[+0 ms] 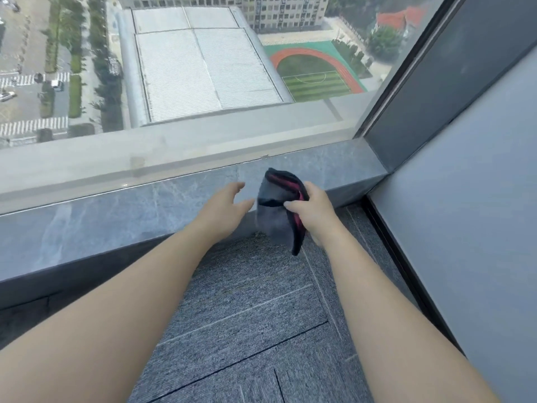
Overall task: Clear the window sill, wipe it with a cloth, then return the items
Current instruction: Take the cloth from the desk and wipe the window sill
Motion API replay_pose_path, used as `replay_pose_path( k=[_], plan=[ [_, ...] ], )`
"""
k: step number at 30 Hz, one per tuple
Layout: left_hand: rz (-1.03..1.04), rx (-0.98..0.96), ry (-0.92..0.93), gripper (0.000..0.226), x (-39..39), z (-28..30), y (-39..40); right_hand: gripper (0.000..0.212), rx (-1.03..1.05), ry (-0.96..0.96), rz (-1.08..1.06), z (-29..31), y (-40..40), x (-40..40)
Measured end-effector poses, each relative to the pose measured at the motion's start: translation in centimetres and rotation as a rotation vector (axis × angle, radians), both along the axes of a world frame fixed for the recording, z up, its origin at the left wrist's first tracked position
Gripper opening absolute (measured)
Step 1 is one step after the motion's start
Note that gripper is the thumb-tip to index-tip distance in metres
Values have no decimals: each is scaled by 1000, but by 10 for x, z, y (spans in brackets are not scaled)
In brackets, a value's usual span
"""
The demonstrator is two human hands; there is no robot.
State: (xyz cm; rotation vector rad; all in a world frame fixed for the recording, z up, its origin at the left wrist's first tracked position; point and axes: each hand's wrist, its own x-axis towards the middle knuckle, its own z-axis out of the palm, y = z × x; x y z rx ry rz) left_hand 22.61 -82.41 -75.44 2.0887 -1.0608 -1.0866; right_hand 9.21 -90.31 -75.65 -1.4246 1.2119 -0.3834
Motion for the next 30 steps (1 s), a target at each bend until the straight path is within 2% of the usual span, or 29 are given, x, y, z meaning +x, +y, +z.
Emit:
replay_pose_path(
  k=[2,5,8,10,13,14,15,17,19,22,30],
  plan=[
    [115,-2,153,52,2,29,11,23,186,-182,-77,30,18,10],
    [278,14,389,33,10,85,37,23,390,-363,-76,86,42,30],
    [432,17,576,26,22,140,69,16,530,-443,4,139,63,45],
    [568,-14,615,18,31,178,93,17,609,-444,80,175,77,57],
    [744,-104,544,14,47,239,128,43,713,-398,174,231,104,80],
    [787,-144,520,12,54,258,140,46,719,-374,217,248,113,89],
    [829,-180,501,9,61,276,152,43,715,-359,275,267,124,98],
    [908,-221,463,14,73,308,180,25,653,-304,378,299,146,115],
    [971,-261,422,21,84,341,213,10,587,-235,393,334,174,132],
    [1052,-318,360,14,94,393,271,16,526,-168,423,385,218,161],
    [1340,-457,167,19,90,536,478,13,513,-218,786,527,402,215]
  ],
)
